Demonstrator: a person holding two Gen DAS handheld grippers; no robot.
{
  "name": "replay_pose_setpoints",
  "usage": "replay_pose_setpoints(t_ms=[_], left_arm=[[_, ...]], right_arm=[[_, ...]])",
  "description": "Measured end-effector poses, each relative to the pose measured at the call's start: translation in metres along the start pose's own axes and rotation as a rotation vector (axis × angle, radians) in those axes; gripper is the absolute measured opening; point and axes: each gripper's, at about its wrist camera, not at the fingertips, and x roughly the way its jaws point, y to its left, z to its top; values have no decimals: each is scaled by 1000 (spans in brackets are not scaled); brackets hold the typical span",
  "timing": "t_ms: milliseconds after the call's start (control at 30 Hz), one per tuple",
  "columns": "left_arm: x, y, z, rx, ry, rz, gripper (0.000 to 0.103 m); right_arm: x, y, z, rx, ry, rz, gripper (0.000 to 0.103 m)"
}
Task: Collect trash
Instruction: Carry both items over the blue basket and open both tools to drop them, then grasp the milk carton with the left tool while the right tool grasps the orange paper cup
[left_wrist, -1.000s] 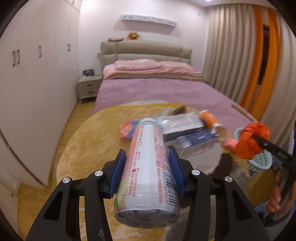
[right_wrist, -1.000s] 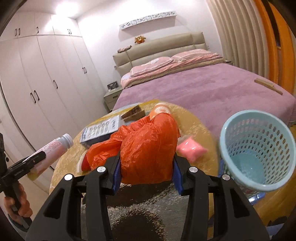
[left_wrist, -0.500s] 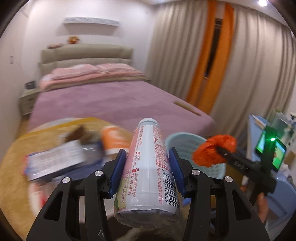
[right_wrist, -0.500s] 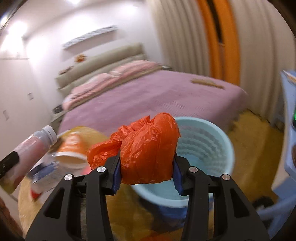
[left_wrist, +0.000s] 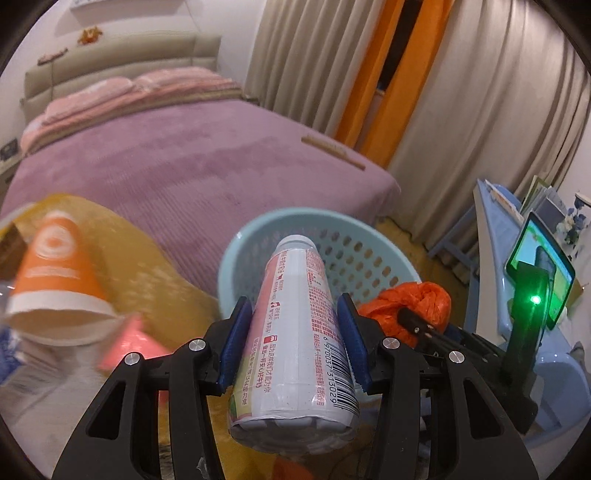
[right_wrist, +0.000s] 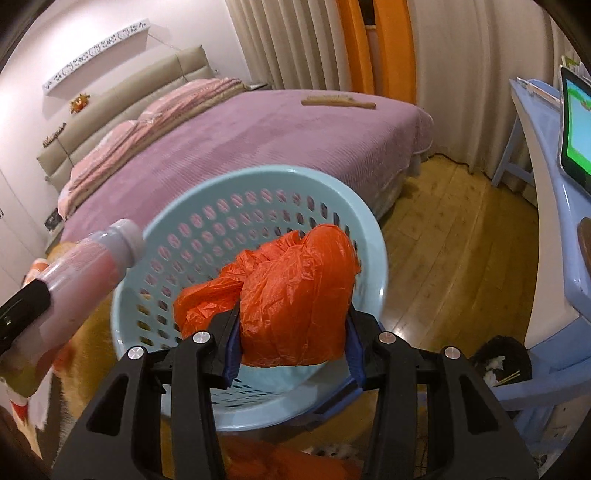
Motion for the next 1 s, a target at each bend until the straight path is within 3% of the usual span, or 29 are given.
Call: replay_pose_setpoints(t_ms=[200, 433, 533, 600, 633, 1000], left_arm=[[24, -6, -9, 8, 55, 12, 47], [31, -7, -11, 13, 69, 27, 47], [28, -8, -9, 11, 62, 24, 46], [23, -8, -7, 5, 51, 17, 60], [18, -8, -7, 5, 37, 18, 62], [-39, 6, -20, -24, -59, -16, 67]], right_arm=[[4, -3, -5, -25, 9, 2, 49], [-2, -5, -7, -28, -10, 28, 69], [-7, -10, -5, -9, -16, 41, 69], [-11, -14, -4, 2, -19, 43, 69], [-12, -15, -3, 5, -20, 46, 69], [-55, 17, -3, -52, -99, 110, 69]])
